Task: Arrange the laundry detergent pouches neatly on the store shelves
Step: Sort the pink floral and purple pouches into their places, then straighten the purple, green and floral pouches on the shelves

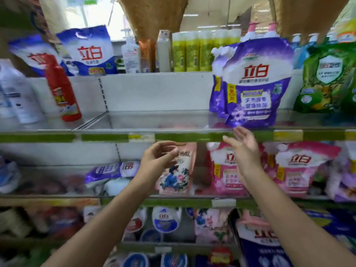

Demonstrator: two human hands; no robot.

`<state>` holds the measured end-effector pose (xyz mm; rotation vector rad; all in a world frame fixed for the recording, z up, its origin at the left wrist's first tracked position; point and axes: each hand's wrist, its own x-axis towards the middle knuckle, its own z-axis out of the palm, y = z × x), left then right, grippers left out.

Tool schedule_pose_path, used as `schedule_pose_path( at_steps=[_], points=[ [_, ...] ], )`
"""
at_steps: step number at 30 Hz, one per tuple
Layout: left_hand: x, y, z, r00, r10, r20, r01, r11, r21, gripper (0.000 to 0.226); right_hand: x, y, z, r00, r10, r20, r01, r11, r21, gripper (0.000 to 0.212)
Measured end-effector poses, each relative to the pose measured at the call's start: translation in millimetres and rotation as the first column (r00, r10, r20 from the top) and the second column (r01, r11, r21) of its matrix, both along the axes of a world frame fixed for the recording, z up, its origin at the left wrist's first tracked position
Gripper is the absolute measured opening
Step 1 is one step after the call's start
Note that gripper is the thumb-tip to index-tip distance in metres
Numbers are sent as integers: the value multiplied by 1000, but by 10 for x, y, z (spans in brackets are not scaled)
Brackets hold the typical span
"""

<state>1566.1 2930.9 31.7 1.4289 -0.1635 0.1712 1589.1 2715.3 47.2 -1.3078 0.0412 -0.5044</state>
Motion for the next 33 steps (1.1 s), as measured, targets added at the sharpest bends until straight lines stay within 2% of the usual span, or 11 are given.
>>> schedule_pose_path(
  at_steps=[5, 9, 18, 22, 25, 28, 33],
  points=[
    [-308, 651, -259, 993, 46, -106, -36, 995, 94, 15, -282, 835, -373, 982, 145, -118, -150, 988, -30, 42],
    [-371, 1106, -594, 975, 134, -179, -97, 975, 198, 15, -262, 1391, -673, 928, 264, -262, -299, 948, -105, 41],
    [-63, 1741, -1224, 878, 353, -325, -313, 934, 169, 19, 303, 2161, -1197, 805, 362, -471, -424, 905, -30, 24],
    [112, 1991, -1344, 843, 402, -356, -369, 915, 162, 24, 588, 2473, -1396, 752, 360, -552, -431, 902, 1, 28],
    [273, 2197, -1391, 821, 430, -375, -403, 902, 153, 20, 810, 2706, -1517, 744, 289, -603, -378, 925, -23, 32],
    [486, 2404, -1437, 805, 476, -353, -452, 879, 153, 13, 1006, 2894, -1602, 740, 302, -601, -366, 930, 16, 37],
    [913, 2781, -1534, 802, 521, -292, -470, 852, 229, 17, 1441, 3130, -1839, 735, 265, -623, -266, 959, 95, 48]
  ],
)
